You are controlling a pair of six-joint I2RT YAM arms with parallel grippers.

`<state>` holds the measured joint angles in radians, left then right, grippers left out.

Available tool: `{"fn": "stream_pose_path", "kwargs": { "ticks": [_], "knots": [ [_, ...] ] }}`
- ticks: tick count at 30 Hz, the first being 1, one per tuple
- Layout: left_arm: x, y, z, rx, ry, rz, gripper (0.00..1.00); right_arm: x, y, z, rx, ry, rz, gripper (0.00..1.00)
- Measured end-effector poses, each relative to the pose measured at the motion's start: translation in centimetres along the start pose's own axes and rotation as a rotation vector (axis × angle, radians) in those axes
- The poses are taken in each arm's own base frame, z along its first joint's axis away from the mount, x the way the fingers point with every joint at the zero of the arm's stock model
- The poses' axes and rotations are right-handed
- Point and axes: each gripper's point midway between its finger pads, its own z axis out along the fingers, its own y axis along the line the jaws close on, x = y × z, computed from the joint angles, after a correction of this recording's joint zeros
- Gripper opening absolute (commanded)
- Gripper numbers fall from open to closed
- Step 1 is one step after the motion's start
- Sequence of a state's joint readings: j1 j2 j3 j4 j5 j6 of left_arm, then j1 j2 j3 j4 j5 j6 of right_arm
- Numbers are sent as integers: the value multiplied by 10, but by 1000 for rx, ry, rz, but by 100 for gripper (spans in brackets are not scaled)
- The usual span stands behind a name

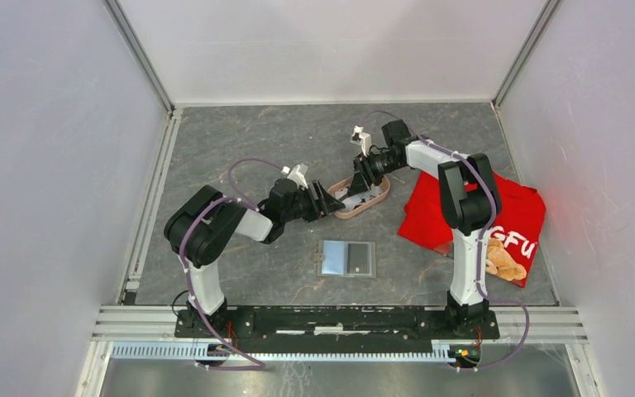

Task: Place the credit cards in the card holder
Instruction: Pick up the credit card from the storage box.

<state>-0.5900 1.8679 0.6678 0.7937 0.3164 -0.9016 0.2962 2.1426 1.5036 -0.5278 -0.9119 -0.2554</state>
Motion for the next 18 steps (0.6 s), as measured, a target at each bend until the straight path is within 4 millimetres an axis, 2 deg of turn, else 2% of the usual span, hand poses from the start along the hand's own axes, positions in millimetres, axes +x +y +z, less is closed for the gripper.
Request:
{"fn": "stream_pose_path", "kwargs": {
  "ticks": [6, 10, 18],
  "knots": [
    [0, 1, 0, -1, 2, -3, 71, 2, 7, -5, -4, -14, 10, 55],
    [-1, 1, -1, -2, 4, -11, 71, -4, 15, -10, -14, -36, 3, 55],
    [-1, 1, -1, -3, 3, -20, 71, -19, 44, -19, -96, -99, -2, 55]
  ]
}}
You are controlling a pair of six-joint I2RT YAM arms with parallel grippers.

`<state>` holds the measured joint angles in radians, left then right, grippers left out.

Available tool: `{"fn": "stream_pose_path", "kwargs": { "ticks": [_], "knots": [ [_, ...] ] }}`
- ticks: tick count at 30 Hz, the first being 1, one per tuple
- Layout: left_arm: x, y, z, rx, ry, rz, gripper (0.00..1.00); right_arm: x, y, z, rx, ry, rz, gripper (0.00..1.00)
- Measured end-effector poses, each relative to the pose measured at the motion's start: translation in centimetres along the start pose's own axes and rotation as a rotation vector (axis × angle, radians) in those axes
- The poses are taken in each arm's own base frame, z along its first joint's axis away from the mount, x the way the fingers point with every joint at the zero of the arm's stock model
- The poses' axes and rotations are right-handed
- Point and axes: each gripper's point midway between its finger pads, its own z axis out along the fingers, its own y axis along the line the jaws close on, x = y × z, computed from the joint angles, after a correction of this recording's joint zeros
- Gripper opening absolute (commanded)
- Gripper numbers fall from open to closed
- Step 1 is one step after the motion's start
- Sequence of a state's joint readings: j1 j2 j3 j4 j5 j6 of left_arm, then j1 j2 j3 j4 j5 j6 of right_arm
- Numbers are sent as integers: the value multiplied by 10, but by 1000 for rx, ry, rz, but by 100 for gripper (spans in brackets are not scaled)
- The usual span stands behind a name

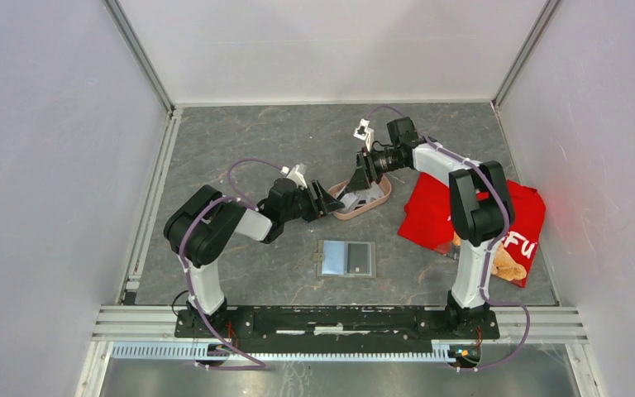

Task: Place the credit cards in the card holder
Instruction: Pick up the credit card from the storage box.

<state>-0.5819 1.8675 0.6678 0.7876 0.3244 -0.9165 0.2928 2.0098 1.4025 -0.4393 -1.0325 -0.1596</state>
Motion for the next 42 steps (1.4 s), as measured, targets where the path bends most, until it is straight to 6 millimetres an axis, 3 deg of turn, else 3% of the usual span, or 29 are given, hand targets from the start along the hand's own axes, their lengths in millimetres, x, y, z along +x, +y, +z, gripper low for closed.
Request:
{"fn": "stream_pose_path", "kwargs": {
  "ticks": [4, 8, 12, 19, 28, 30, 34, 42],
  "knots": [
    [0, 0, 0, 0, -2, 0, 71, 2, 13, 3, -54, -9, 30, 54],
    [-1, 0, 0, 0, -3, 0, 71, 22, 27, 12, -108, 22, 113, 52],
    [-2, 1, 0, -1, -6, -1, 71, 27, 29, 15, -115, 27, 143, 45],
    [-6, 2, -1, 2, -18, -1, 70, 28, 21, 14, -68, 35, 138, 31],
    [-11, 4, -9, -1, -36, -6, 70, 24, 0, 10, 52, 55, 77, 0],
    [-14, 3, -15, 0, -47, -7, 70, 24, -4, 10, 77, 59, 71, 0],
    [-26, -9, -27, 23, -81, 3, 70, 25, -10, 9, 107, 68, 57, 0],
    [-58, -55, -64, 82, -188, 117, 73, 17, -14, -7, 146, 75, -57, 0]
  ]
}}
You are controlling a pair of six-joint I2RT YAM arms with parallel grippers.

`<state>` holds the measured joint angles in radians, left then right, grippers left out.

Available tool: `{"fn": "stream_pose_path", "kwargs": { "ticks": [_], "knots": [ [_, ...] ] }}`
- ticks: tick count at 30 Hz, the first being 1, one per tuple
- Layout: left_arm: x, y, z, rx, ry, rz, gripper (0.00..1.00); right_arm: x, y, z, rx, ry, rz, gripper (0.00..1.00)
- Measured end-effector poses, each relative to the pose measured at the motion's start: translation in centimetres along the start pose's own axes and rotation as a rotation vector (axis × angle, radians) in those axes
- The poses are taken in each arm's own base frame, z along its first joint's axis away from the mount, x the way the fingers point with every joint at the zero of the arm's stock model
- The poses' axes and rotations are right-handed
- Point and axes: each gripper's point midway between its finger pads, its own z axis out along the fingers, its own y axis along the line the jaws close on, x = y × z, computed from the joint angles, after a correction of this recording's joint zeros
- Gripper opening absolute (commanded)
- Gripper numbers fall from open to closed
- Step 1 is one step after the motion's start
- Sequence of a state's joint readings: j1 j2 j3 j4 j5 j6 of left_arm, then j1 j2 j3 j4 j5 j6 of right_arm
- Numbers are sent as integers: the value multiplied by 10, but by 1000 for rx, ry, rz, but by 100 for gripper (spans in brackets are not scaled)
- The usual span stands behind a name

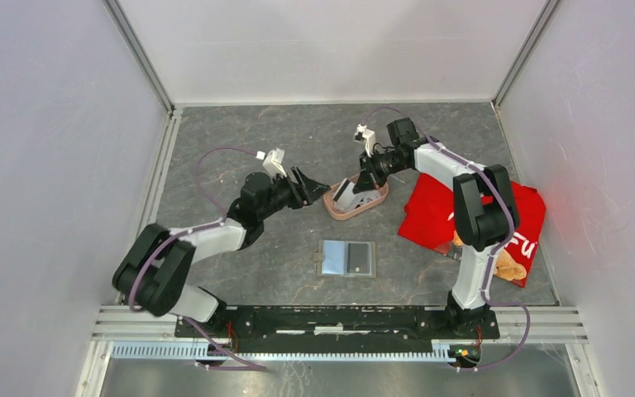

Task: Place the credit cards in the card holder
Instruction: Pick up the credit card from the storage box.

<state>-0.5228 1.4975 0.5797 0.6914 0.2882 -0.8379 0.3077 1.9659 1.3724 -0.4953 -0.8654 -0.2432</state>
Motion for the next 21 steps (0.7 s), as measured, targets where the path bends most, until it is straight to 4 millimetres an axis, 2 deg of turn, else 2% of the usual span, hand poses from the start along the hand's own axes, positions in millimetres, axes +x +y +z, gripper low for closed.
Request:
{"fn": "stream_pose_path", "kwargs": {
  "ticks": [7, 14, 18, 21],
  "knots": [
    [-26, -26, -40, 24, -112, 149, 77, -27, 8, -33, -3, -60, -190, 0],
    [-31, -32, -71, 31, -177, 242, 87, -40, 20, -43, -60, -62, -376, 0],
    [-27, -32, -85, 49, -193, 303, 90, -44, 38, -59, -108, -66, -669, 0],
    [-21, -37, -99, 90, -205, 379, 91, -45, 67, -78, -148, -95, -997, 0]
  ]
}}
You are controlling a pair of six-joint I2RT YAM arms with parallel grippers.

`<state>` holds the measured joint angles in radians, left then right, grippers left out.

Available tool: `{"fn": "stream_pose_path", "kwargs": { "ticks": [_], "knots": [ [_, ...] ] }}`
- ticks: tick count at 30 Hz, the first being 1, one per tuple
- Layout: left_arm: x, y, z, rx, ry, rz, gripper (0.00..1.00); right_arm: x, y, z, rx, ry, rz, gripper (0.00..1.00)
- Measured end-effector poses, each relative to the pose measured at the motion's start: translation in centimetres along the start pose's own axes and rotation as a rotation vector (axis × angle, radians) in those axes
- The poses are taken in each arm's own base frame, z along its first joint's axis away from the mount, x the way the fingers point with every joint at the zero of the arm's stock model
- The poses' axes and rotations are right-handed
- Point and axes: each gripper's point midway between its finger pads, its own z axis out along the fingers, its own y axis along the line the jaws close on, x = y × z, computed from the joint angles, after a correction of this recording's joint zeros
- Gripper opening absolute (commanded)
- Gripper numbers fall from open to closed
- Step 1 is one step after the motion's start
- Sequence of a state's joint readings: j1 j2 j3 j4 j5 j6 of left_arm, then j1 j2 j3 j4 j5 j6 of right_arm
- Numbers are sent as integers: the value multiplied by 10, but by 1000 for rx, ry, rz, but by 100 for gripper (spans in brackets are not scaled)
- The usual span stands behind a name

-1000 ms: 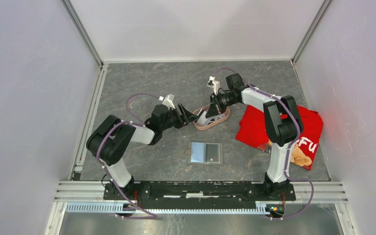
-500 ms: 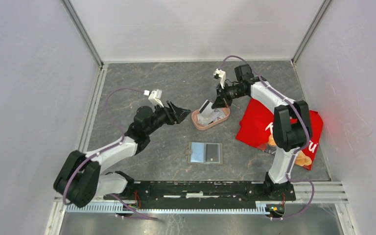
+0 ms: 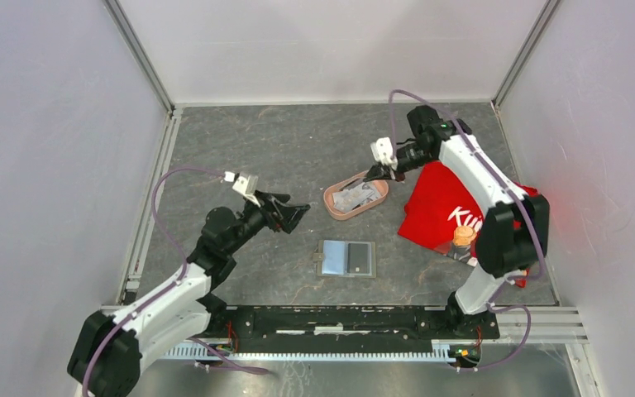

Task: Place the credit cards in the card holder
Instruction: Pick up the credit card from the storage box.

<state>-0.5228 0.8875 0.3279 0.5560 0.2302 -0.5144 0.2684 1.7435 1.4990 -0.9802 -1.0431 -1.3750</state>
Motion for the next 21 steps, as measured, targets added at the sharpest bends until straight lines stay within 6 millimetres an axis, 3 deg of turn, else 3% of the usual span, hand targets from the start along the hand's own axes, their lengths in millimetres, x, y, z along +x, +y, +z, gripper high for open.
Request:
{"fn": "stream_pose_path", "kwargs": {
  "ticks": [4, 7, 13, 21],
  "knots": [
    [-7, -16, -18, 92, -63, 100, 91, -37, 21, -14, -31, -41, -330, 0],
    [-15, -32, -32, 186, -157, 162, 91, -54, 40, -14, -57, -59, -488, 0],
    [-19, -57, -45, 329, -226, 234, 90, -85, 90, -9, -124, -93, -649, 0],
    [-20, -88, -54, 481, -227, 325, 89, -117, 104, -23, -84, -126, -738, 0]
  ]
}}
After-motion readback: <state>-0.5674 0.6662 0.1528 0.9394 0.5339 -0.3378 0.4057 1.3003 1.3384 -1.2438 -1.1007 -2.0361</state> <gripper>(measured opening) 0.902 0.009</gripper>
